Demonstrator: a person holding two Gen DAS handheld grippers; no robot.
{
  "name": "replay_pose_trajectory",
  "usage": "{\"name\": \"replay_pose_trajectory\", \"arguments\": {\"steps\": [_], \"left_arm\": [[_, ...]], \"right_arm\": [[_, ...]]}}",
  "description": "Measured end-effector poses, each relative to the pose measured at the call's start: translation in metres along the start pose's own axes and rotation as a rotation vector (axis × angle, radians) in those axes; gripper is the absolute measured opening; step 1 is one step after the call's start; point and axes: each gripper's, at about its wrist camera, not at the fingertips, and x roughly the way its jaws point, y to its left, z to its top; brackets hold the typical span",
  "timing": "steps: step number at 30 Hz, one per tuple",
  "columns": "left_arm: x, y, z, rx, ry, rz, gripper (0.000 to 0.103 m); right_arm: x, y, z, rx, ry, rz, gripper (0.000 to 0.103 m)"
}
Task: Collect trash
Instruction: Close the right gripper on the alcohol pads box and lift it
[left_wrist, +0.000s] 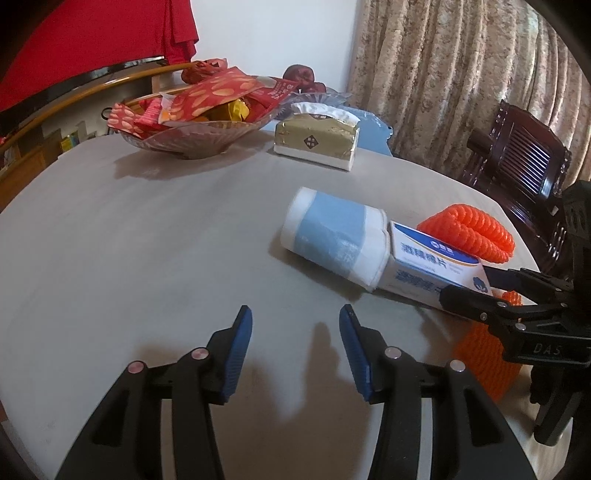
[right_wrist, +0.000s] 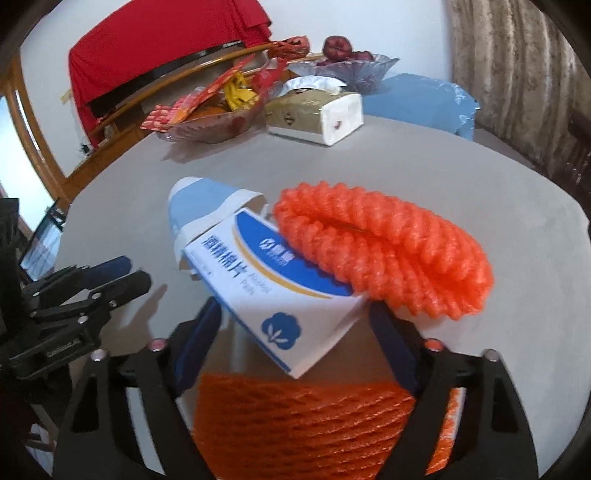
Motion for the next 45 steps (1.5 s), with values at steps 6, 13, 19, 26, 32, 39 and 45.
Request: {"name": "replay_pose_trajectory", "arguments": {"steps": [6,13,19,26,32,39,45], "left_arm": [[-0.001,0.0,0.0,-0.007,0.0,0.005,0.049],[-0.003,0.0,-0.004,-0.003,0.009,0.013,0.05],[-0.007,-0.001,-0.01,-0.011,0.021,0.01,0.05],[-0.015,-0.006,-0.013,0.002,0.015,0.004,0.05],[-0.021,-0.014,-0.011,0.01,0.01,-0.003,0.05],[-0.022,-0.028,-0.015,0.03,0.022,-0.022,0.05],[-0.022,-0.039,-0.022,0.043,0.03,-0.042,0.05]], "right_arm": [[-0.008,0.01,-0.008,-0.011,0.012,0.024,0.07],[-0.001,0.015,-0.007,-0.014,0.02,0.006,0.084],[0.006,0.018,-0.004,-0.021,0.035,0.008,0.072],[-0.019,0.028,-0.007,-0.03,-0.029,-0.034,0.068],[-0.047,0.031,-0.009,-0.016,-0.073,-0.044,0.065],[-0.084,0.033,-0.037,0.008,-0.082,-0.124,0.064],[-0.096,0.027,-0.07,0.055,-0.069,-0.2,0.064]]}}
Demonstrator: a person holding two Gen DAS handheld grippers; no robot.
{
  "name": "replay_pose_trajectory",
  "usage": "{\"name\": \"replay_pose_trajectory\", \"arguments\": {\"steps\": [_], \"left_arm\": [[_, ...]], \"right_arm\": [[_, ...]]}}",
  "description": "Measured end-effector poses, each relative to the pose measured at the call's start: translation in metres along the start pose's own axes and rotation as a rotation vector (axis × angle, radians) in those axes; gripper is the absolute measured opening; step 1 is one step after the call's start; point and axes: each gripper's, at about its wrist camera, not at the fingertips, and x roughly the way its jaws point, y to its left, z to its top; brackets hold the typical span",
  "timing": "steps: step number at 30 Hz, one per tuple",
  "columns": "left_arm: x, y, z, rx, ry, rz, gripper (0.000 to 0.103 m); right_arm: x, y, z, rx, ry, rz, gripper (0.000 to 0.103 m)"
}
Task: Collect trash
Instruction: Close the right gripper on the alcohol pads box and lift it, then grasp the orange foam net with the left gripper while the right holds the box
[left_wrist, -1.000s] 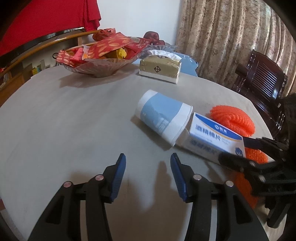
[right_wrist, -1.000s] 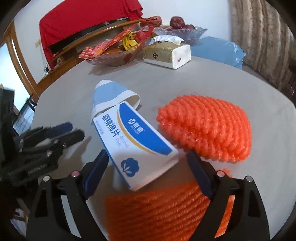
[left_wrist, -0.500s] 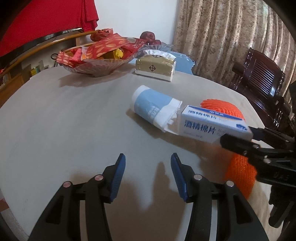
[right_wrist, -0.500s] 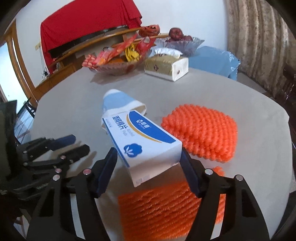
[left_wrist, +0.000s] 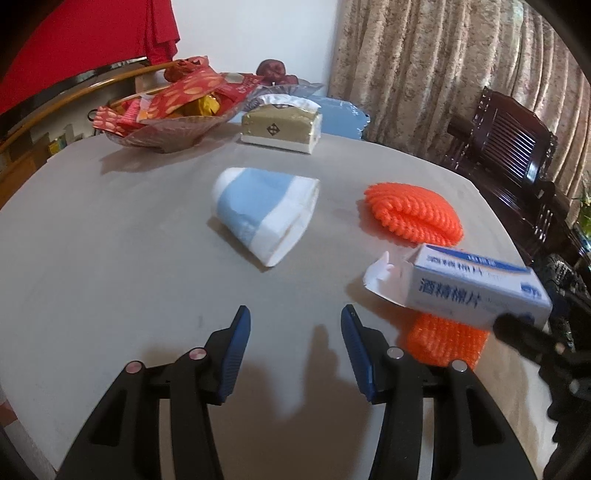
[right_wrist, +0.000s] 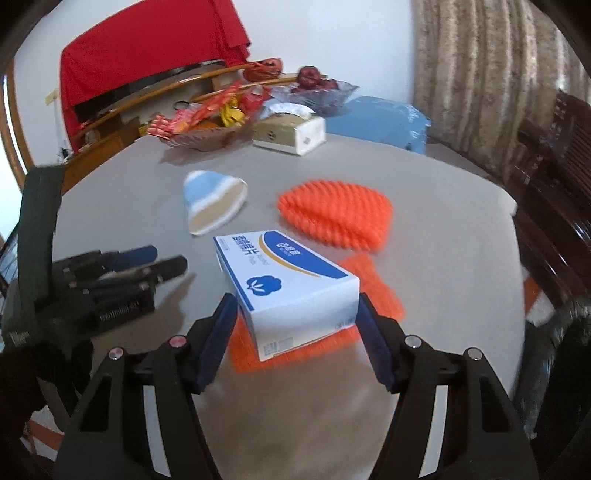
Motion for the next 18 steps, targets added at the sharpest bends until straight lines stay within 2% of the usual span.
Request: {"name": "replay_pose_trajectory", "arguments": {"steps": [6,8,12,15,16,18], "left_arm": [[-0.004,-0.01,-0.004,0.019,-0.007,-0.013,0.05],[-0.006,-0.009,-0.004,0.02,-0.008,-0.016,0.05],[-0.009,-0.008,-0.004,0.017,-0.011,-0.013,0.051],[-0.013,-0.006,-0.005,0.014,-0.016,-0.013,0.051],[-0.015,-0.006,-0.005,0.013,-0.018,-0.012,0.052],[-0.017,-0.005,-0.005,0.013,-0.022,-0.01,0.053]], "right_arm": [[0.008,-0.001,-0.013,0.025,0.03,0.021,0.065],[0.012,0.0,-0.013,0.03,0.032,0.047,0.073],[0.023,0.007,-0.006,0.003,0.035,0.058,0.078],[0.029,0.01,0.001,-0.009,0.034,0.065,0.076],[0.031,0.012,0.003,-0.019,0.035,0.066,0.068],[0.032,0.013,0.004,-0.032,0.046,0.062,0.065]]}}
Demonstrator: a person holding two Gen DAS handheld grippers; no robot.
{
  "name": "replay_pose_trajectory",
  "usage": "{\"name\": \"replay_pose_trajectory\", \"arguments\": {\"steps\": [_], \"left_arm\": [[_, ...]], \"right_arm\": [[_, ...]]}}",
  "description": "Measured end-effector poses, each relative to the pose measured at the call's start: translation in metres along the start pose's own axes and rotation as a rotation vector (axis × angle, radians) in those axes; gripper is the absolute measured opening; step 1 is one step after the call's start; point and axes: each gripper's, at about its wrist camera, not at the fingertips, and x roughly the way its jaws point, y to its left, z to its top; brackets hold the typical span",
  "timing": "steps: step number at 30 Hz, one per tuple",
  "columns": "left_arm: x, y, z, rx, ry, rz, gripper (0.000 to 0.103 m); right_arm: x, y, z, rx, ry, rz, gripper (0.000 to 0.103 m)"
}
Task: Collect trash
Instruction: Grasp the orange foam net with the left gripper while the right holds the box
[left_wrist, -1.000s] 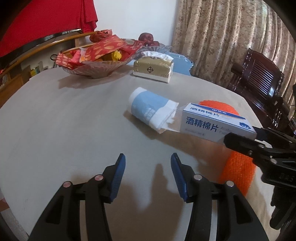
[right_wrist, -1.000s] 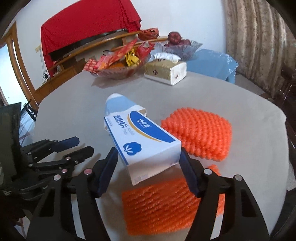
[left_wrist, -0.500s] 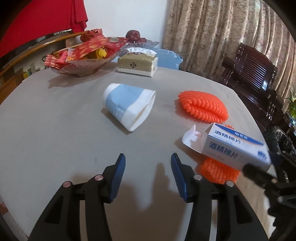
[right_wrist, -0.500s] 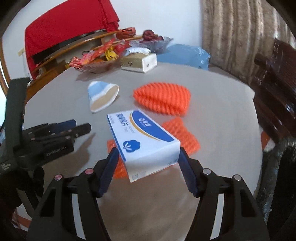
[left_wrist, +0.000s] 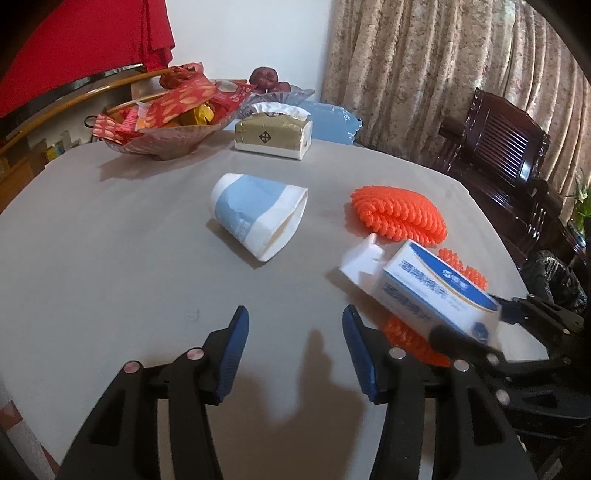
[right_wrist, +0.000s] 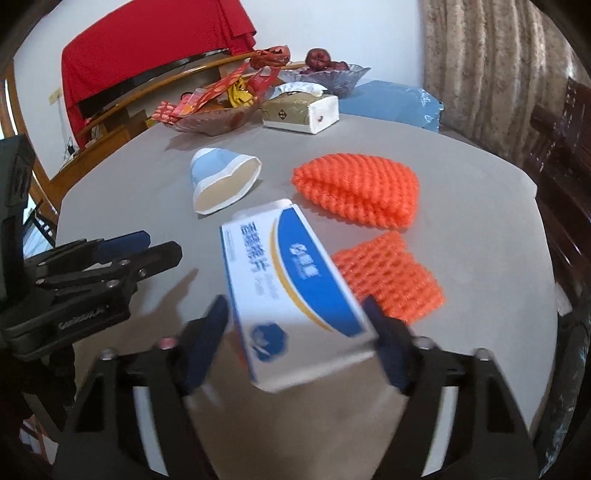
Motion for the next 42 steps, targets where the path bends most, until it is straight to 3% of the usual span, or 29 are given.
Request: {"name": "replay_pose_trajectory", "arguments": {"steps": [11,14,18,22,26,29,31,37,42], "left_arm": [[-0.003,-0.012,0.001,0.015,0.0,-0.024,0.053],[0.0,-0.024,-0.001,0.031,0.009,-0.043,0.053],[0.001,-0.037,-0.001,0.056,0.014,-0.051,0.053],[0.001,-0.042,-0.002,0.072,0.016,-0.046,0.053],[-0.001,-0.037,-0.003,0.066,0.015,-0.033,0.053],[-0.002,-0.034,-0.004,0.061,0.015,-0.026,0.053],[-0.002,-0.033,-0.005,0.06,0.018,-0.026,0.053],[0.0,-0.039,-0.006,0.062,0.02,-0.048,0.053],[0.007,-0.059,-0.005,0.081,0.045,-0.112,0.056]], "right_arm": [[-0.051,-0.015,-0.007,0.042,-0.103,-0.017,0.061],[-0.057,-0.022,-0.015,0.041,-0.088,-0.033,0.061],[-0.053,-0.025,-0.029,0.054,-0.041,0.018,0.064],[-0.043,-0.022,-0.03,0.048,-0.037,0.021,0.071],[-0.029,-0.019,-0.027,0.028,-0.018,0.014,0.071],[-0.021,-0.02,-0.027,0.033,-0.005,0.004,0.06],[-0.023,-0.021,-0.027,0.042,-0.007,0.0,0.059],[-0.051,-0.033,-0.021,0.082,-0.085,-0.039,0.058],[-0.076,-0.052,-0.016,0.126,-0.147,-0.12,0.058]]}}
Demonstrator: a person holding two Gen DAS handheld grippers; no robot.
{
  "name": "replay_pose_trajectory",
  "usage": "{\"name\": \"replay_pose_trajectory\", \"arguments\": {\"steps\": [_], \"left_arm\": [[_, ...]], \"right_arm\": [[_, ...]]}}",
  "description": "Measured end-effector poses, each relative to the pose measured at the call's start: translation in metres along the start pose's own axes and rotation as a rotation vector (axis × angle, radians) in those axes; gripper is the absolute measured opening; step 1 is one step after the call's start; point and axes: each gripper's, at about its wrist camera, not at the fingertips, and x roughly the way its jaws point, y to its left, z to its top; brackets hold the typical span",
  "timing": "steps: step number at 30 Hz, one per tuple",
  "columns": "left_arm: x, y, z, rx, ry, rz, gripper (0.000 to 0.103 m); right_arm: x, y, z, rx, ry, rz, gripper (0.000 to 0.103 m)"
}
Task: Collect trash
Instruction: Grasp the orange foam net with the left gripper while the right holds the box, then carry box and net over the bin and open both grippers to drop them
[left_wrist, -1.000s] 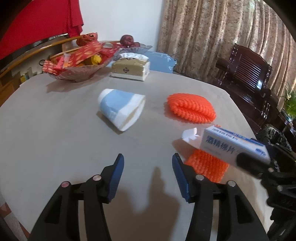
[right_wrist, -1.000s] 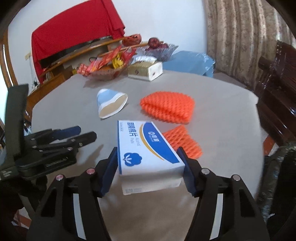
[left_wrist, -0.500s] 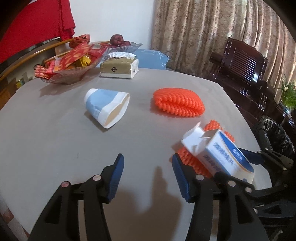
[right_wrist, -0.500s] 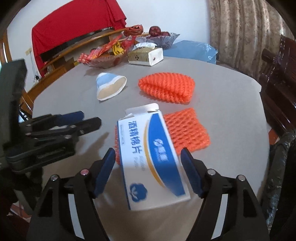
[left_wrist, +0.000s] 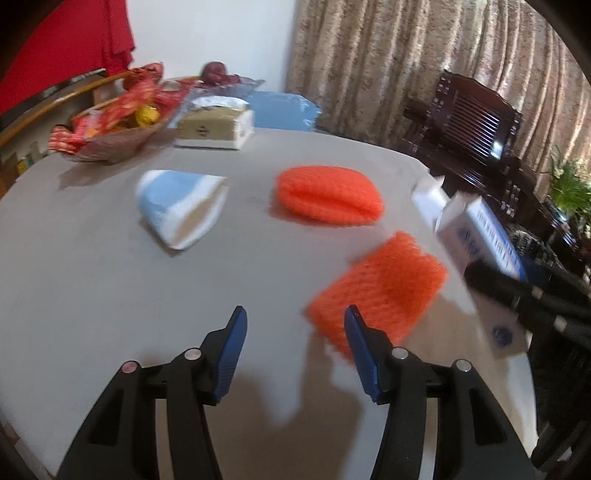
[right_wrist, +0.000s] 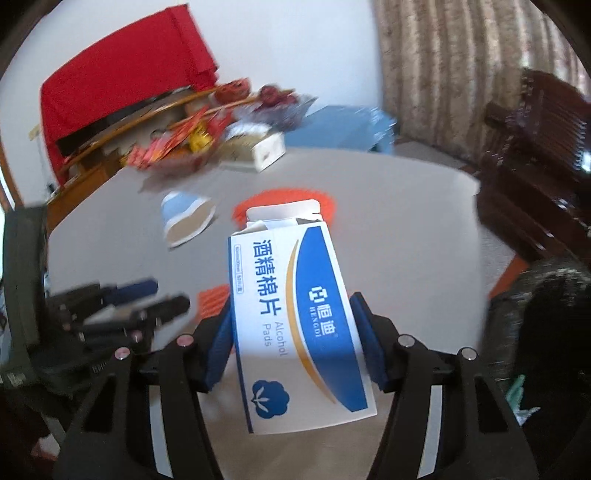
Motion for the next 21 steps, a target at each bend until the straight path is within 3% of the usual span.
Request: {"name": "replay_pose_trajectory", "arguments": {"steps": [4,8,10,12,14,15,16,19,21], "left_arm": [[0.016,-0.022,0.001,0.036,0.029,-0.029,0.066],[0.032,-0.037,-0.001,0.044,0.073,-0.051,0.07],[0.036,-0.043,-0.002,0.057,0.067,-0.038,0.08],[0.04,-0.049,-0.002,0.077,0.063,-0.021,0.081],[0.04,-0.053,0.0,0.082,0.055,-0.033,0.066],[0.039,-0.055,0.001,0.085,0.05,-0.057,0.044],[0.039,-0.057,0.002,0.089,0.05,-0.08,0.03],[0.034,-0.066,0.003,0.116,0.041,-0.091,0.012],[0.028,-0.07,0.004,0.116,0.026,-0.103,0.011]], "right_arm": [[-0.009,-0.018,0.002,0.035,-0.009,-0.024,0.058],[-0.01,-0.025,-0.003,0.038,-0.001,-0.039,0.058],[-0.011,-0.028,-0.005,0.04,0.003,-0.042,0.058],[-0.012,-0.031,-0.006,0.044,0.006,-0.048,0.058],[-0.013,-0.033,-0.006,0.052,0.005,-0.051,0.058],[-0.015,-0.034,-0.006,0.057,0.002,-0.053,0.058],[-0.016,-0.034,-0.004,0.059,-0.002,-0.055,0.058],[-0.022,-0.037,-0.003,0.066,-0.017,-0.057,0.058],[-0.029,-0.039,-0.002,0.069,-0.032,-0.061,0.058]]}}
